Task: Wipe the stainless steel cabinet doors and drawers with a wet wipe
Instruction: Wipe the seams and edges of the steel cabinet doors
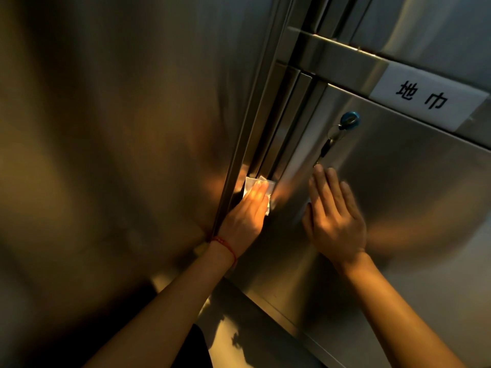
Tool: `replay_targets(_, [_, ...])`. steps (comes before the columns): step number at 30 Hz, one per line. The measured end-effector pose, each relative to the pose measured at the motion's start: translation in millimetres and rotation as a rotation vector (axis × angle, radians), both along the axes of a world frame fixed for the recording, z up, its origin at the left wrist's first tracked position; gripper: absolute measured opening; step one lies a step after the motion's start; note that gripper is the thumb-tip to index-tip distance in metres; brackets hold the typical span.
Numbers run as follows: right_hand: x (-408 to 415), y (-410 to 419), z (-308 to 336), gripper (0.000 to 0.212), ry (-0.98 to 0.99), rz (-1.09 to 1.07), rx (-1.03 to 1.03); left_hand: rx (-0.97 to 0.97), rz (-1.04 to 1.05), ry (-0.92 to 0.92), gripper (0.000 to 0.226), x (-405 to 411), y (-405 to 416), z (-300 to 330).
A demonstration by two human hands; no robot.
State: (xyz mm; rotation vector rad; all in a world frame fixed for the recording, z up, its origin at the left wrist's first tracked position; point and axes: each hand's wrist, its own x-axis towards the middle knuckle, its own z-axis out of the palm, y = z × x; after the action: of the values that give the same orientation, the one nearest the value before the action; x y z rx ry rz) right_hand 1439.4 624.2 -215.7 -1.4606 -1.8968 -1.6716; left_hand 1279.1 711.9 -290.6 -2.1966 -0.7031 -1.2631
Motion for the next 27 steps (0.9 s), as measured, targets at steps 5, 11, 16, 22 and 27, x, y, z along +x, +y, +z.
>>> replay_targets(5, [0.3, 0.3, -0.6, 0.045, 0.004, 0.0, 0.01, 0.064, -0.029, -0.075, 0.03, 1.2, 0.7, 30.3])
replay_targets(11, [0.7, 0.3, -1.3, 0.045, 0.008, 0.002, -0.002, 0.099, -0.02, -0.075, 0.03, 3.1, 1.2, 48.8])
replay_targets(16, [1.7, 0.1, -1.7, 0.046, 0.022, 0.017, -0.002, 0.119, -0.036, -0.112, 0.03, 5.6, 3.7, 69.3])
replay_targets(22, [1.3, 1.4, -2.1, 0.046, 0.029, 0.026, 0.001, 0.154, -0.052, -0.144, 0.028, 8.3, 8.6, 93.9])
replay_targets(27, [1.2, 0.8, -1.9, 0.046, 0.024, 0.007, -0.005, 0.149, -0.075, -0.161, 0.028, 11.0, 11.1, 107.5])
